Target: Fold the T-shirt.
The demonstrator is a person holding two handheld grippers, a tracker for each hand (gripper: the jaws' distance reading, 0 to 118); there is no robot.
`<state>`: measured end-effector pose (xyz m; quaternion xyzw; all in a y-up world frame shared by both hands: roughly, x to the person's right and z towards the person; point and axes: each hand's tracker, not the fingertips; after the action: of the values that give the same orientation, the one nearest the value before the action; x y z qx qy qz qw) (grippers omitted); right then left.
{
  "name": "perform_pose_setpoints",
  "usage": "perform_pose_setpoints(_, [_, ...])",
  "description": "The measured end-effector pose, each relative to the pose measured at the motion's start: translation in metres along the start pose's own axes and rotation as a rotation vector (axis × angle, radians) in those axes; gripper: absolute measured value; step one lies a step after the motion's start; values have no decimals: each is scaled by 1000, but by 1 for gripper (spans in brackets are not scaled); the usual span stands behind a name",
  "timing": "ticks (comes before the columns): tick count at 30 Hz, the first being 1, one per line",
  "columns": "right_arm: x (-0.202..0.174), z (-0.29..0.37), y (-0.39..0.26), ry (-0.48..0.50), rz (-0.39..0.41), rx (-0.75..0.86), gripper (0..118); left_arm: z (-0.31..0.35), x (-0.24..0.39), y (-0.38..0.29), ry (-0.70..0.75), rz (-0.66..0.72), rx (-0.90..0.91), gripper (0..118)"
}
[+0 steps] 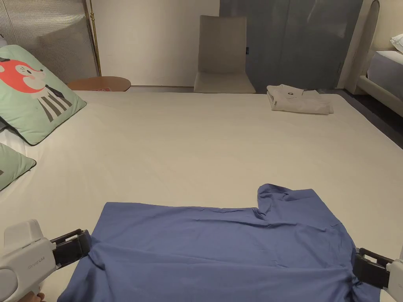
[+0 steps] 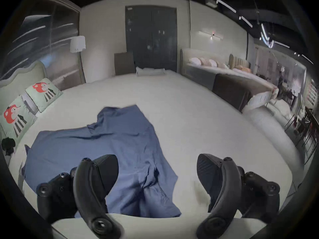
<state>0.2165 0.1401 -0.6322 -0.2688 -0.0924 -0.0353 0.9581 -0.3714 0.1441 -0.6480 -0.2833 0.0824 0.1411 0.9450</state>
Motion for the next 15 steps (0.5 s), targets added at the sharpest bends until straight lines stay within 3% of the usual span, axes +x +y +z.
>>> perform_pose_setpoints(1, [-1,10,0,2,5,28,91,11,2,-2,-8,-23,22,94])
perform_pose_setpoints(2, [-1,19,-2,13,11,46,81,21,3,-4,-19,-41,40,77])
perform_pose_setpoints(3, [-4,26,-3,15,15,59,64,29,4,-7,-24,-57,45,56])
perform_pose_setpoints(4, [-5,34,-5,15,20,83,34,38,6,-10,-29,-72,57,20])
perform_pose_setpoints(5, [-7,41,-7,19,31,86,19,46,8,-14,-28,-85,60,12])
perform_pose_setpoints(8, [-10,54,-12,17,43,98,2,53,1,-26,-39,-105,52,0])
perform_pose_setpoints(15, [-8,62,-24,51,49,67,0,42,-18,-41,-82,-89,-117,0])
